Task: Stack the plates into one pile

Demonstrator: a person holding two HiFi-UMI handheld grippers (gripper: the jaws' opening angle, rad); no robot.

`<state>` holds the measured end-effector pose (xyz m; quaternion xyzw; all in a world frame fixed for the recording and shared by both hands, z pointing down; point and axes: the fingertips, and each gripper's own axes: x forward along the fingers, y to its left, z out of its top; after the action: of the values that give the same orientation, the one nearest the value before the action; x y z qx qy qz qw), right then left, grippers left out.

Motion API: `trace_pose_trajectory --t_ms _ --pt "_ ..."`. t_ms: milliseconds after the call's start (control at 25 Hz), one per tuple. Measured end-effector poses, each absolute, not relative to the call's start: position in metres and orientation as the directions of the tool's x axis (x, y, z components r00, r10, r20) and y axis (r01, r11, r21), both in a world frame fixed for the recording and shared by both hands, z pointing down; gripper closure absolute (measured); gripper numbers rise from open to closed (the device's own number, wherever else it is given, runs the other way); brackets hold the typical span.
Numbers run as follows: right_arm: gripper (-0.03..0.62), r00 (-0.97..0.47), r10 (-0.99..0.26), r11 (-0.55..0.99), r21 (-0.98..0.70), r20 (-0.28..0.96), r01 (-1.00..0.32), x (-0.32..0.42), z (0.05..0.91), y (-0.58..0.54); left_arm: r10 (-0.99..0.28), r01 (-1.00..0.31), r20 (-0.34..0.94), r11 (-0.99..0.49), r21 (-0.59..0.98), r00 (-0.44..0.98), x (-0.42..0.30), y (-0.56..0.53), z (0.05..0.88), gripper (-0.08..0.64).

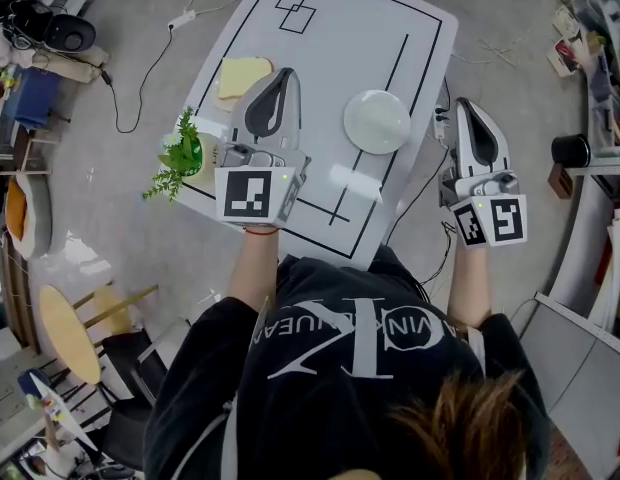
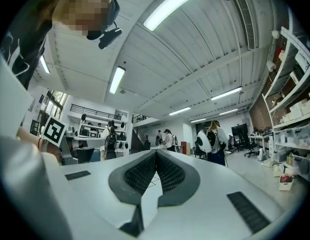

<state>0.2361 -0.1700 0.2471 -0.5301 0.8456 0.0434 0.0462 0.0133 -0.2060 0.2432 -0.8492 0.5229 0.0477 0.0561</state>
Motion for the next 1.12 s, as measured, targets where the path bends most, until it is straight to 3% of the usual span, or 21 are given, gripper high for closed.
trace_pose_trajectory --t_ms 1120 --pt "0.592 -0.413 -0.901 0.413 0.032 -0.131 -0.91 0.241 0.245 -0.165 -0.875 -0.88 -0.099 -0.474 -0.022 0.474 0.021 -0.208 0.257 0.549"
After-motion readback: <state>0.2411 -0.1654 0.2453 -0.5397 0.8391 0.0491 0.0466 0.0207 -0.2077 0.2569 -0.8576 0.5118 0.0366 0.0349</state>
